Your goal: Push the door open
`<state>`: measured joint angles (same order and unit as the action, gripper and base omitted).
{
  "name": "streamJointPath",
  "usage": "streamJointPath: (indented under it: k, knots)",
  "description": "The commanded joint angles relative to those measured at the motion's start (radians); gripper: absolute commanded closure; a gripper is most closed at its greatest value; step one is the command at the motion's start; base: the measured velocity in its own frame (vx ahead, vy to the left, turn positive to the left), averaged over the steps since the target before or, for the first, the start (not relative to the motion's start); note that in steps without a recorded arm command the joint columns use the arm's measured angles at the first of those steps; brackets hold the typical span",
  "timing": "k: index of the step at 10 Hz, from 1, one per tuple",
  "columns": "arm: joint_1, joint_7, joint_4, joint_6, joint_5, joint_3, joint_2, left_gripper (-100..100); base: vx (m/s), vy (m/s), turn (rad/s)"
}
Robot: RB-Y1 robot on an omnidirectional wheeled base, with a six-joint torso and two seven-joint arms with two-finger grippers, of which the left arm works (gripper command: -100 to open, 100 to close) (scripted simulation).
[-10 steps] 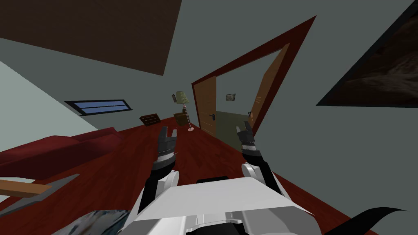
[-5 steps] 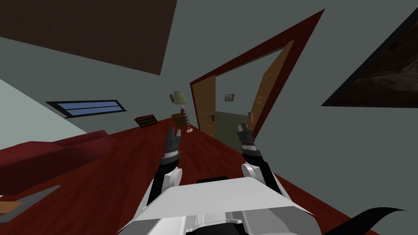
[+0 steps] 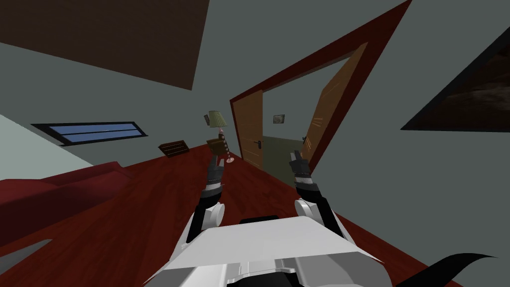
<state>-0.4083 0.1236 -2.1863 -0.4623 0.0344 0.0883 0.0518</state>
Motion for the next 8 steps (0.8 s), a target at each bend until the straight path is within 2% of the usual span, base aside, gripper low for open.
streamJointPath:
  k: [1, 5, 6, 8]
  knots:
    - [0.018, 0.002, 0.032, -0.002, 0.004, 0.009, 0.002, -100, 0.087, 0.015, -0.038]
    - [0.082, 0.002, 0.14, 0.003, 0.026, 0.032, 0.018, -100, 0.139, 0.038, -0.073]
    - [0.106, 0.002, 0.179, 0.005, 0.034, 0.04, 0.023, -100, 0.143, 0.05, -0.08]
    - [0.13, 0.003, 0.22, 0.007, 0.043, 0.049, 0.028, -100, 0.126, 0.048, -0.057]
